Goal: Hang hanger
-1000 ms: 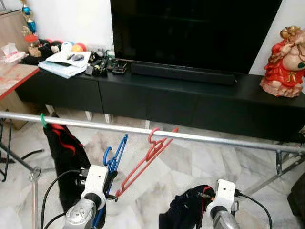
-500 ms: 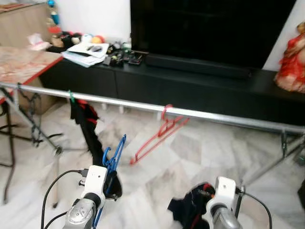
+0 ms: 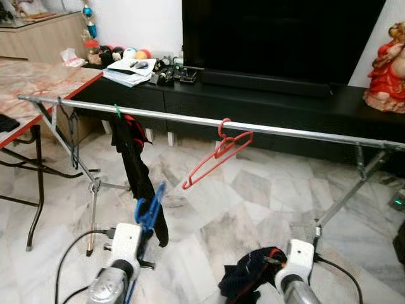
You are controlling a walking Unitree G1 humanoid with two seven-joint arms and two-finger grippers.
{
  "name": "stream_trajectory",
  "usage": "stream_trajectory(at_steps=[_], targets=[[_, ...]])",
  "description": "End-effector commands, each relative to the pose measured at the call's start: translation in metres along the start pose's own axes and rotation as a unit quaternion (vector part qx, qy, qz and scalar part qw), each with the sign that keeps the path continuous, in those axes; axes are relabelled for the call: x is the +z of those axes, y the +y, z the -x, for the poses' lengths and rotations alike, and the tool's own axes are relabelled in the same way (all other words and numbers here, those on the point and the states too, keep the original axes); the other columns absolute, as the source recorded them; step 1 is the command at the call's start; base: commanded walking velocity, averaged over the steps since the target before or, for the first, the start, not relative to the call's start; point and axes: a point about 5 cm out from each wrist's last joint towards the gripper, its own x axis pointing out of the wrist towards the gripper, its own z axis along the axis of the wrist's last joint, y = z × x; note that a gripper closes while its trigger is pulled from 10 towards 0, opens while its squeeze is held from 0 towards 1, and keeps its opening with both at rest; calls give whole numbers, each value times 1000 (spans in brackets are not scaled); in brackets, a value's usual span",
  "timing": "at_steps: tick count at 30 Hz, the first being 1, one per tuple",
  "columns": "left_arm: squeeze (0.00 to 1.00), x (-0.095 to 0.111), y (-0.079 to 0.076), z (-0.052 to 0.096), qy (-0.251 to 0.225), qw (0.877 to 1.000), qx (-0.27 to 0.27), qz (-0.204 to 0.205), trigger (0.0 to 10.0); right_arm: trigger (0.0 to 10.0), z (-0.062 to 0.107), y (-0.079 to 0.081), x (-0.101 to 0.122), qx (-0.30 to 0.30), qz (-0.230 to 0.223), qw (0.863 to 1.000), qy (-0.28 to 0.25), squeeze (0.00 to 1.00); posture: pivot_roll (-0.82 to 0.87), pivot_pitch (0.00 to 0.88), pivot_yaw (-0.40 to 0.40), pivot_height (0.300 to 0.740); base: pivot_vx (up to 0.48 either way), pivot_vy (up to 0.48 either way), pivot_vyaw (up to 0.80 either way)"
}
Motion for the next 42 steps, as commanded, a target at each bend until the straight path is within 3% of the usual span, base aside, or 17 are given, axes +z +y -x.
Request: stream_trajectory(at_steps=[1, 8, 42], targets=[[0, 7, 5, 1, -10, 1000, 9, -5, 10000, 10000, -3, 5, 8, 6, -3, 1000, -14, 0, 125, 0, -40, 740, 0, 0, 0], [0, 16, 1, 2, -10, 1000, 15, 4, 10000, 10000, -3, 5, 9, 6, -2, 1000, -15, 0, 123, 0, -43, 740, 0, 42, 0], [0, 17, 3, 5, 5, 1000, 16, 1, 10000, 10000, -4, 7, 10, 7, -4, 1000, -18, 0, 123, 0, -35, 740, 0, 480, 0]])
